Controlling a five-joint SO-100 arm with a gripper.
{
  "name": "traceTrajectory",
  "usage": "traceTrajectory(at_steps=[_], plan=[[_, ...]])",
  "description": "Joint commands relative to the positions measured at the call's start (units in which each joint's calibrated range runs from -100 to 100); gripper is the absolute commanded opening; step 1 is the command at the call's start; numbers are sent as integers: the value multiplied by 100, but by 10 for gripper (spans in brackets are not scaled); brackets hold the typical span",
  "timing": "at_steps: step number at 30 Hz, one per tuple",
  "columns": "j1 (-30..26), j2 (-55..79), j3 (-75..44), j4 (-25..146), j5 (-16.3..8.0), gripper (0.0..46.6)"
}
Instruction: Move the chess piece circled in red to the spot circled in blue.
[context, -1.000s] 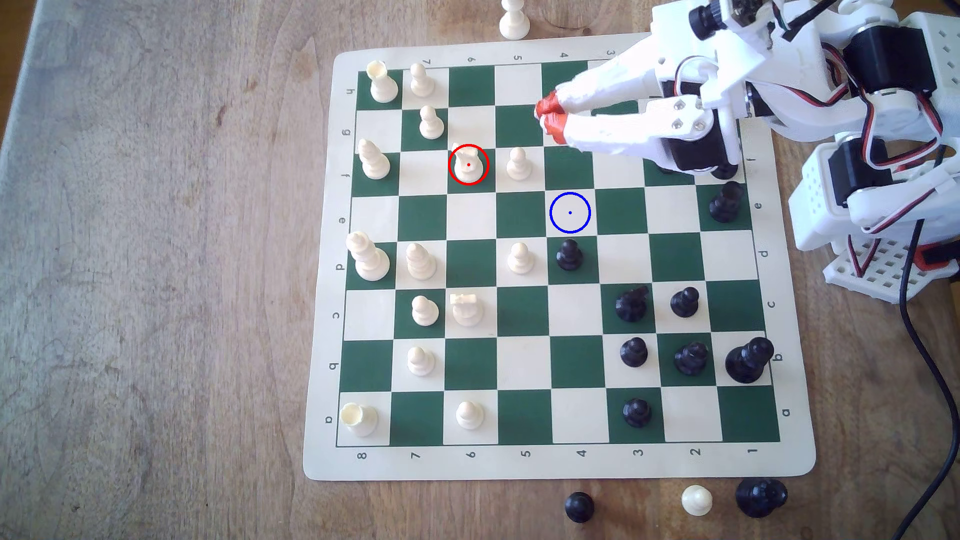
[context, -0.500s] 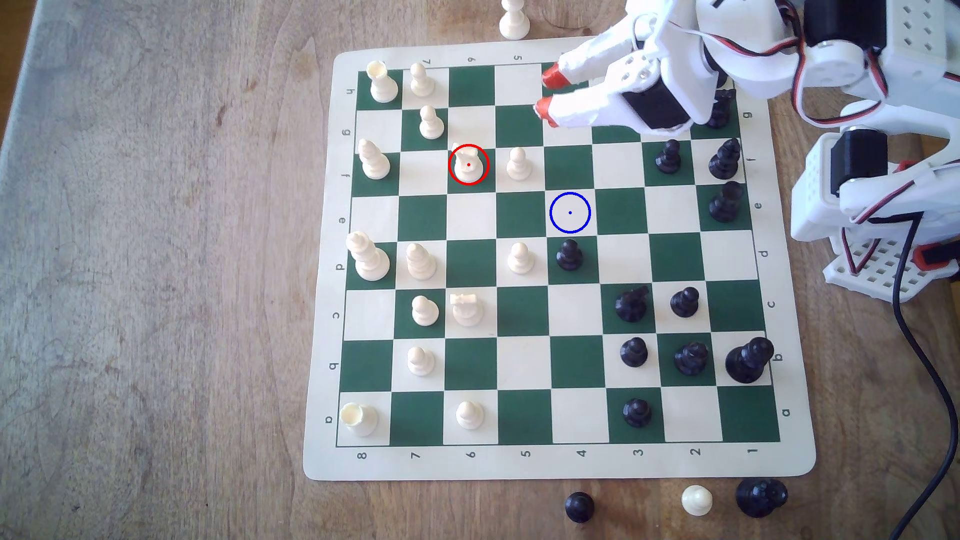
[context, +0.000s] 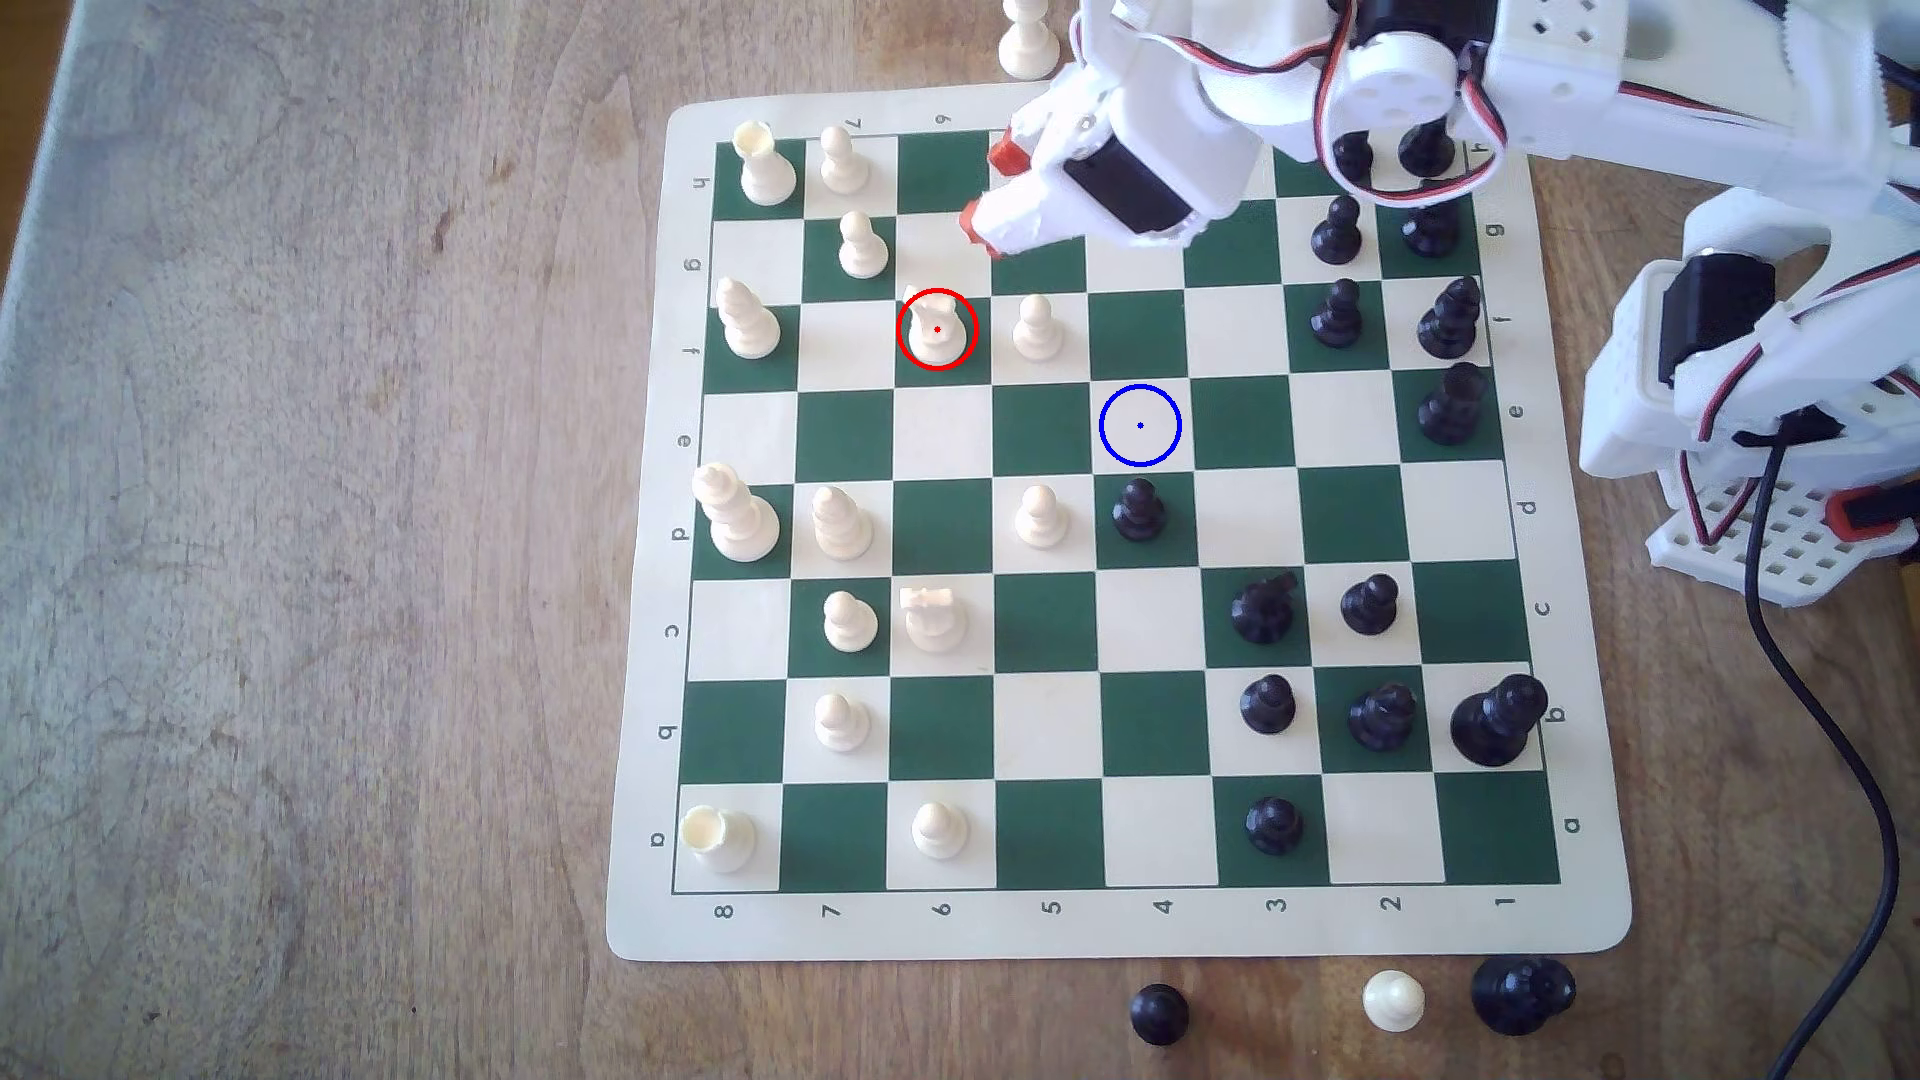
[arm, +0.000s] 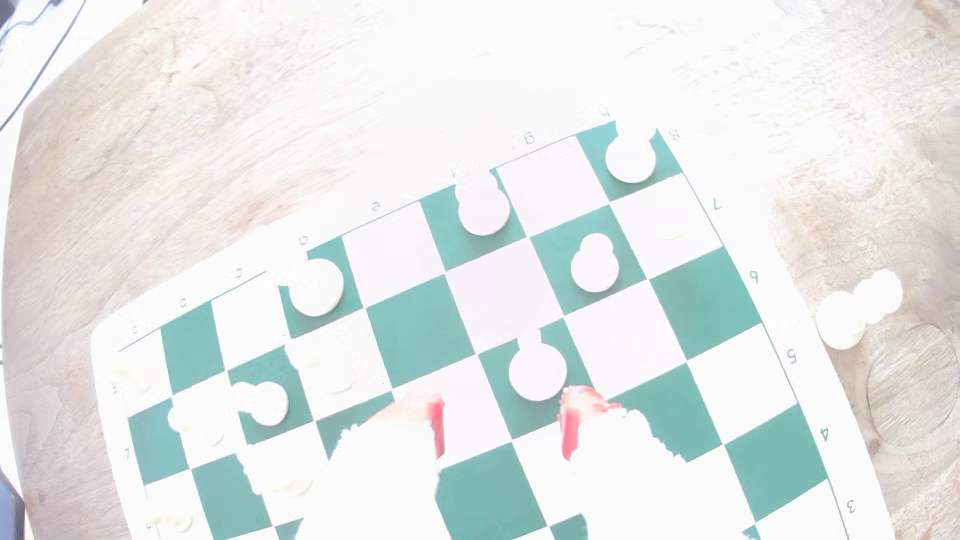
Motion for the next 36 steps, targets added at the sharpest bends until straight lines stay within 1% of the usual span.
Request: traceTrajectory(at_steps=[1, 4, 6, 10, 16, 24, 36], plan=[[110, 448, -596, -310, -103, 140], [87, 669, -777, -327, -151, 157], [134, 1051, -1203, -171, -171, 158], [235, 1518, -1575, -48, -181, 162], [243, 1891, -1593, -57, -166, 151], [188, 2231, -1548, -155, -117, 159], [-15, 2639, -1448, 25, -112, 152]])
